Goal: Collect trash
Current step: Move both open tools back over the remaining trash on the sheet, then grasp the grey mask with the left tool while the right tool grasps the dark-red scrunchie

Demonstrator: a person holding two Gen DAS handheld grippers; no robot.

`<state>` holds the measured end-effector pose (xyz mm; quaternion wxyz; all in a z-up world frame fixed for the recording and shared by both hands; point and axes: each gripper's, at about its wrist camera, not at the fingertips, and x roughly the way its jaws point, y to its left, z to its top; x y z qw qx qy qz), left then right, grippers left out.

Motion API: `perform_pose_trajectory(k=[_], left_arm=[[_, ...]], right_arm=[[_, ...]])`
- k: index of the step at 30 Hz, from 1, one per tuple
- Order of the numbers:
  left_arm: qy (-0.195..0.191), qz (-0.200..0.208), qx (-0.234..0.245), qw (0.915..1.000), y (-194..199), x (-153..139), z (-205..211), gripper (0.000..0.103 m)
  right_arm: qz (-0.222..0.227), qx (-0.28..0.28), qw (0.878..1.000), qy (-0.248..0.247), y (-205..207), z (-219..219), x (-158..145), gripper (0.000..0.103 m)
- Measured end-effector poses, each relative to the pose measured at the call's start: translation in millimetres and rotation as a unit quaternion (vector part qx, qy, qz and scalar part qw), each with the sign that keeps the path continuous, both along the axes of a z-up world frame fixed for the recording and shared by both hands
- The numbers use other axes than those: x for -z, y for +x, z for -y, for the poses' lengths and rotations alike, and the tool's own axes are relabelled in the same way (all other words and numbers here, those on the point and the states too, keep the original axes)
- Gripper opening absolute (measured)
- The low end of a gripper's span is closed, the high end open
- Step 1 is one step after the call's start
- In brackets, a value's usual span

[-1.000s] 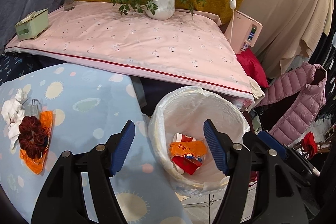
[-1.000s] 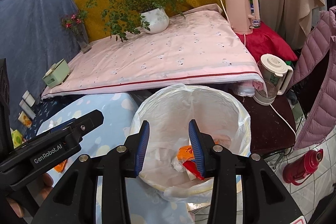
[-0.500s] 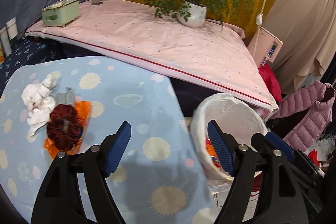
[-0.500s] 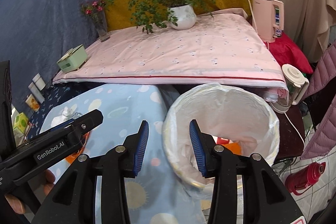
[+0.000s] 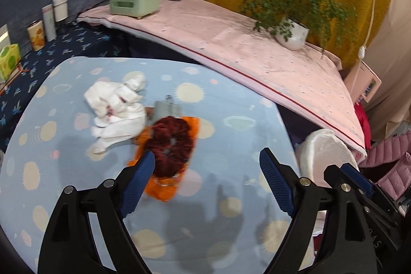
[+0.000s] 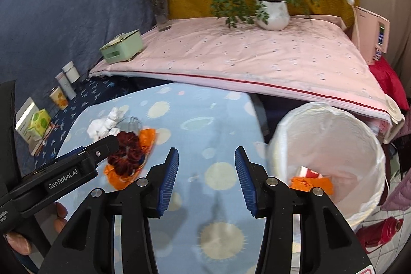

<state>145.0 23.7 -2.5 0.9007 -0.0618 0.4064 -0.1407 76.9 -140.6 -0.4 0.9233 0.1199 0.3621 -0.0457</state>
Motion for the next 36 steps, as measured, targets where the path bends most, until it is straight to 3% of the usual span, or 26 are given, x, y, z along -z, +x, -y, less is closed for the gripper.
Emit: perform_pose_trajectory(k=[14,27,31,33,36], left_arm=[[0.018,-0.025,-0.073,0.9968,23,33,-87,0.08],[0.019,-0.05,-0.084,0.9951,47,61,-112,0.08],[0.019,-0.05,-0.077,0.9956,52,64,-110,0.08],[0.018,-0.05,-0.071,0.9961,56,64,-106,0.08],[0.014,-0.048,-0.063,0.9967,61,63,-101,0.079]], right_arm=[[-0.046,-0.084,0.995,0.011,70,-84,41,0.045],[-0.078,-0.094,0.992,0.021,124,-110,83,0.044],[-0.088,-0.099,0.991,0.025,131,-113,94,0.034],[-0.096,-0.103,0.99,0.025,131,-114,100,0.021],[-0.087,-0.105,0.99,0.028,124,-110,98,0.016]])
